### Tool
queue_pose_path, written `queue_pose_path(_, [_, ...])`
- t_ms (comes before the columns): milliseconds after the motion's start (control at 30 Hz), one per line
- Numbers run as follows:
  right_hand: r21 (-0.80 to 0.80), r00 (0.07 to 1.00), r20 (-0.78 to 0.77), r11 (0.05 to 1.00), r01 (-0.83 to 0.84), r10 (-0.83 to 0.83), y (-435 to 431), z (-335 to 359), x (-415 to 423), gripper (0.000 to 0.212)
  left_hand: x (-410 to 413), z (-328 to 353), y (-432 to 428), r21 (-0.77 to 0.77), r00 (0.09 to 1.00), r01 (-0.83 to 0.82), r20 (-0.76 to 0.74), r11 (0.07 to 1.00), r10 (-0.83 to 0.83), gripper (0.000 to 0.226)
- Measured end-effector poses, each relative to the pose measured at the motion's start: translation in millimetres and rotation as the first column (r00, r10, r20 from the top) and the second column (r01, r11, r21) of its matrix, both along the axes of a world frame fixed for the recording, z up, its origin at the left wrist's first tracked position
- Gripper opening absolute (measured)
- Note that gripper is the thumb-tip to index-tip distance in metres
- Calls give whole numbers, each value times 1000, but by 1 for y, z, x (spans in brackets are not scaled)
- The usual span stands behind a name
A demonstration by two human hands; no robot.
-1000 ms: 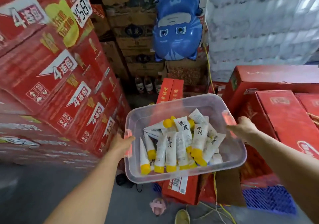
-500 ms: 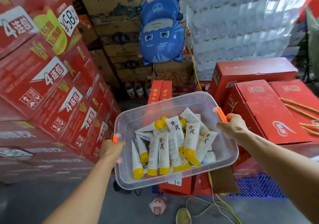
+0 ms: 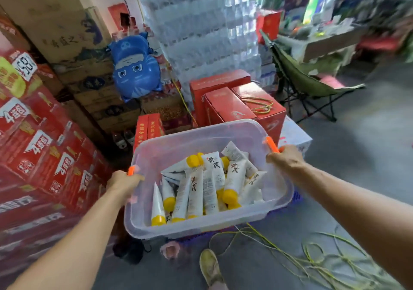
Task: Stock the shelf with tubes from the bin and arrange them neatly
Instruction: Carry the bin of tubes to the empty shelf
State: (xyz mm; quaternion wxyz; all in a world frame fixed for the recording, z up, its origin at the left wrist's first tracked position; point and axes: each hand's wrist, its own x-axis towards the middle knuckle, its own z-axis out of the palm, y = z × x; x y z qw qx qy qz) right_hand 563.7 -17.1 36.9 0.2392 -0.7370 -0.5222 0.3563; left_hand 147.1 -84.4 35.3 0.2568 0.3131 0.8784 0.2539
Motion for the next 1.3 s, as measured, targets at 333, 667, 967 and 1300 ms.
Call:
queue_pose_path(333, [-68,880,39,877,475,-474,-192,3,267,17,277,-7,-15,-56,879,470,127,881,-461,29])
queue_pose_path(667, [-35,491,49,490,871,-870,-358,12,483,16,605,23,-6,-73,439,898,67,434,-896,33])
queue_pose_path(967, [-41,130,33,128,991,-991,-449,20,649,22,904,23,-4,-88,157,985,124,146,-980,30])
queue_pose_path(1300, [-20,-248,17,-248,968,-969,-546,11,826,28,1233,13,-63,32,-213,977,185,-210,-959,37])
